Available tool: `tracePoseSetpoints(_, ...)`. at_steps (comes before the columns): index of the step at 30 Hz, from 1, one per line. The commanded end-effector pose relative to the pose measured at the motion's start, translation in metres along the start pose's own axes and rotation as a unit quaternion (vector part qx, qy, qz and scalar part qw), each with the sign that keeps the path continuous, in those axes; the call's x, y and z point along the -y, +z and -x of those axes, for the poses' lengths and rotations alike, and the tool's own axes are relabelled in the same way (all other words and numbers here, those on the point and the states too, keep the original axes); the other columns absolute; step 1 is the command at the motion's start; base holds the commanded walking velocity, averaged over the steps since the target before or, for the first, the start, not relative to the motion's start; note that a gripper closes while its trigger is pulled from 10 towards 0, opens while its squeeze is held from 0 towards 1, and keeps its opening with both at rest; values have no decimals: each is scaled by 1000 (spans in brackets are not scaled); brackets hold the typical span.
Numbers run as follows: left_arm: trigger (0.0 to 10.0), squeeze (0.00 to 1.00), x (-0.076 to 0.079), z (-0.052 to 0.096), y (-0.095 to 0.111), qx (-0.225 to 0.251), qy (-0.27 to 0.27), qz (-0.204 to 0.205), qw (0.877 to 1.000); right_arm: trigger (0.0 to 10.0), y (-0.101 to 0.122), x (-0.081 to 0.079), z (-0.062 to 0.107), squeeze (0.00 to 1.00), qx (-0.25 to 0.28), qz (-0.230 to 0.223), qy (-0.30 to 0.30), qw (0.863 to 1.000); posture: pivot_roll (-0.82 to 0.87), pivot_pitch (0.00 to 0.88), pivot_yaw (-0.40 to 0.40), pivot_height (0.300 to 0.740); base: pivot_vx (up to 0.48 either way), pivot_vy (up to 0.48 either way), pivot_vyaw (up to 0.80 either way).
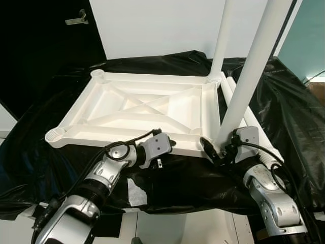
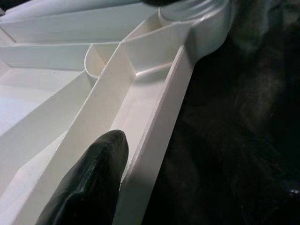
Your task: Building children table
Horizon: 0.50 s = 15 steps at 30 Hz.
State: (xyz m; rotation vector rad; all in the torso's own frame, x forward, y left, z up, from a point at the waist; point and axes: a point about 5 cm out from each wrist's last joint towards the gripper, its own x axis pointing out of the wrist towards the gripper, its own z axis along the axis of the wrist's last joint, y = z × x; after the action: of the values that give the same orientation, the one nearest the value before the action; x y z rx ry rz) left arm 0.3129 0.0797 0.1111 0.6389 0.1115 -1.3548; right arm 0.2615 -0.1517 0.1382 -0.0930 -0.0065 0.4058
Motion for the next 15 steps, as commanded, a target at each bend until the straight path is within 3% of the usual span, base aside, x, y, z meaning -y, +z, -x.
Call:
tracePoseSetpoints(1, 10000, 0, 9, -4, -20, -61, -22, 9, 998, 10000, 0, -6, 0, 0, -1, -8, 14, 1000, -131, 2, 52, 740, 0, 0, 0)
tracePoseSetpoints(9, 10000, 0, 12, -18, -20, -70, -8, 36, 997, 10000, 3, -8, -3, 0, 3, -8, 19, 1000, -123, 4, 47, 740, 0, 0, 0)
tracePoseSetpoints(10, 2784, 0, 14, -19, -20, -68, -20, 36, 997, 10000, 3, -8, -3, 0, 2, -8, 20, 1000, -122, 5, 46, 740, 0, 0, 0)
tracePoseSetpoints(11, 2784, 0, 14, -19, -20, -68, -20, 36, 997, 10000, 3, -8, -3, 0, 2, -8, 20, 1000, -122, 5, 46, 740, 0, 0, 0)
tracePoseSetpoints(12, 0, 0, 19, -19, -21, -66, -36, 39, 996, 10000, 3, -8, -3, 0, 2, -7, 21, 1000, -122, 6, 45, 740, 0, 0, 0)
tracePoseSetpoints(15, 0, 0, 26, -20, -22, -54, -61, 52, 995, 10000, 4, -7, -4, 0, 1, -5, 23, 1000, -121, 6, 44, 740, 0, 0, 0)
